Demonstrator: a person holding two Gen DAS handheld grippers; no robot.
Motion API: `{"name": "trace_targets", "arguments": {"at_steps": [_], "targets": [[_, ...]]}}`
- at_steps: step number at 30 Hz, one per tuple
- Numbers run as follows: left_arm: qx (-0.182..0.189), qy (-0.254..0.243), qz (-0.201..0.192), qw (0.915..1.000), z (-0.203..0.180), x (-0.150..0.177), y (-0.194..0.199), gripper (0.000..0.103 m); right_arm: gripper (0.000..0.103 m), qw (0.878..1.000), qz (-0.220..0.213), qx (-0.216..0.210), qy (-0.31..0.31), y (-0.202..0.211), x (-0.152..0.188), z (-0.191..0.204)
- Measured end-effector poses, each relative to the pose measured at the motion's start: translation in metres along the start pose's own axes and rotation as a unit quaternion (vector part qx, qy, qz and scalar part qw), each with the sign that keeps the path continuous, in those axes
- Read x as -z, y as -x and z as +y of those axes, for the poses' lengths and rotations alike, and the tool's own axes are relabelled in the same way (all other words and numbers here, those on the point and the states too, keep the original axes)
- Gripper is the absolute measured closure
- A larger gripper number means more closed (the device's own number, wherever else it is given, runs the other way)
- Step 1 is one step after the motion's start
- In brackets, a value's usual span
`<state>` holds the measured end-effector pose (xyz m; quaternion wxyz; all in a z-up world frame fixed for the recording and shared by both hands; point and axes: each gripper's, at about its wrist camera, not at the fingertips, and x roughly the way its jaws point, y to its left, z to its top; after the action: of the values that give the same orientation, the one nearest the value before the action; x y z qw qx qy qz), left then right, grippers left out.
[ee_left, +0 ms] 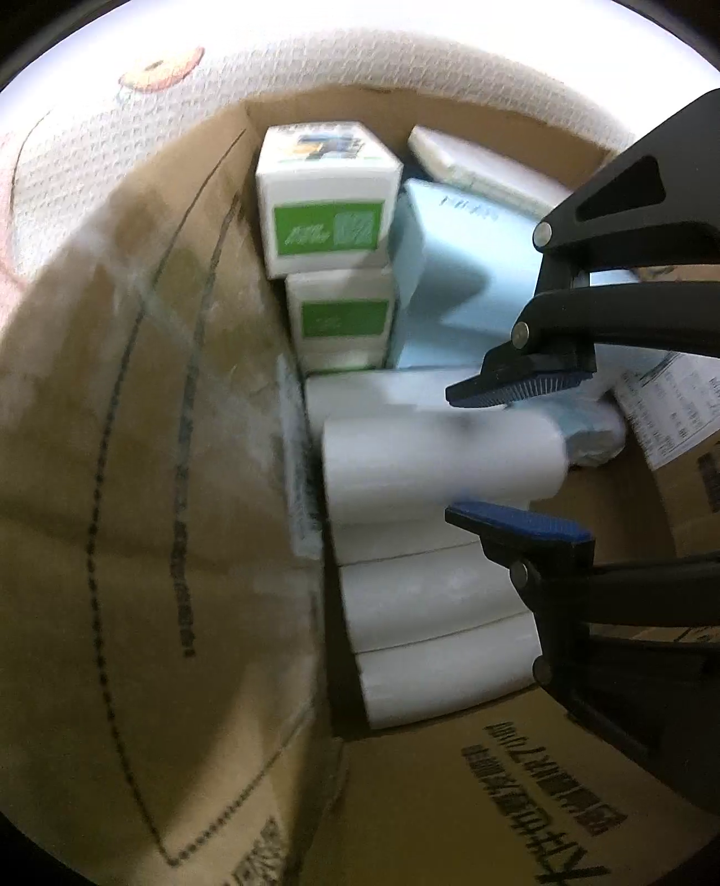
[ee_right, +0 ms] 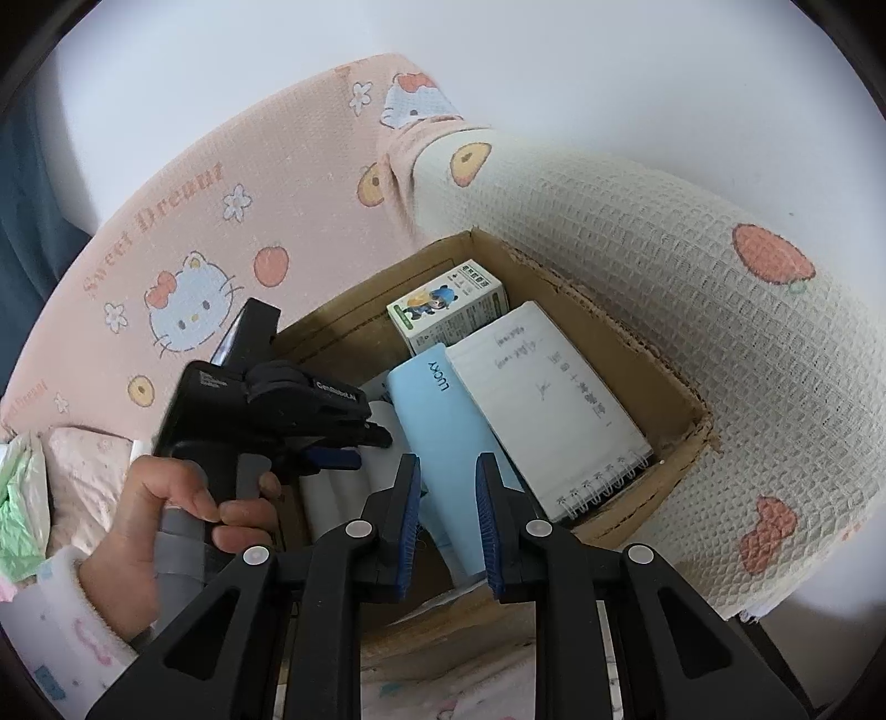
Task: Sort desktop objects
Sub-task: 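Withdraw the open right gripper from the box back toward the tubes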
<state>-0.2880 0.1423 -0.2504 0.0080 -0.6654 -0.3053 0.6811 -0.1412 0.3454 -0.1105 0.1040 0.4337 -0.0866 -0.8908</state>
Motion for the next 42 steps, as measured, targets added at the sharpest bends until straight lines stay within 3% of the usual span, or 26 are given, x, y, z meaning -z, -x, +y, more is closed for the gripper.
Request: {"name": "trace_targets", "arguments": {"at_steps": [3, 10, 15, 19, 22, 30, 33, 36, 39, 42], "targets": [[0.003, -0.020, -0.016, 0.9997, -0.005, 0.006, 0.016, 0.051, 0.086, 1.000, 0.000, 0.002, 0.000, 0.002, 0.001, 0.001], [0.030, -0.084, -0.060, 0.9942, -0.009, 0.029, 0.067, 0.039, 0.086, 1.000, 0.001, 0.011, -0.001, 0.008, 0.002, 0.008], [0.066, -0.108, -0.078, 0.9890, 0.008, 0.053, 0.096, 0.037, 0.086, 1.000, 0.003, 0.012, 0.007, 0.014, 0.003, 0.020], [0.106, -0.137, -0.163, 0.9713, -0.006, 0.079, 0.122, 0.037, 0.085, 1.000, 0.002, 0.019, 0.010, 0.019, 0.005, 0.027], [0.107, -0.149, -0.217, 0.9588, -0.002, 0.098, 0.130, 0.037, 0.085, 1.000, 0.000, 0.024, 0.005, 0.020, 0.006, 0.031], [0.101, -0.212, -0.222, 0.9463, 0.024, 0.112, 0.159, 0.037, 0.085, 0.999, -0.026, 0.027, 0.015, 0.022, 0.013, 0.050], [0.071, -0.212, -0.205, 0.9528, 0.034, 0.112, 0.174, 0.037, 0.085, 0.998, -0.038, 0.031, 0.028, 0.023, 0.017, 0.062], [0.091, -0.213, -0.202, 0.9518, 0.044, 0.113, 0.186, 0.037, 0.085, 0.998, -0.046, 0.030, 0.019, 0.023, 0.019, 0.071], [0.097, -0.234, -0.205, 0.9452, 0.055, 0.119, 0.199, 0.037, 0.085, 0.998, -0.054, -0.007, -0.010, 0.024, 0.023, 0.077], [0.071, -0.254, -0.212, 0.9411, 0.069, 0.128, 0.205, 0.037, 0.085, 0.996, -0.063, -0.043, -0.044, 0.025, 0.028, 0.082]]}}
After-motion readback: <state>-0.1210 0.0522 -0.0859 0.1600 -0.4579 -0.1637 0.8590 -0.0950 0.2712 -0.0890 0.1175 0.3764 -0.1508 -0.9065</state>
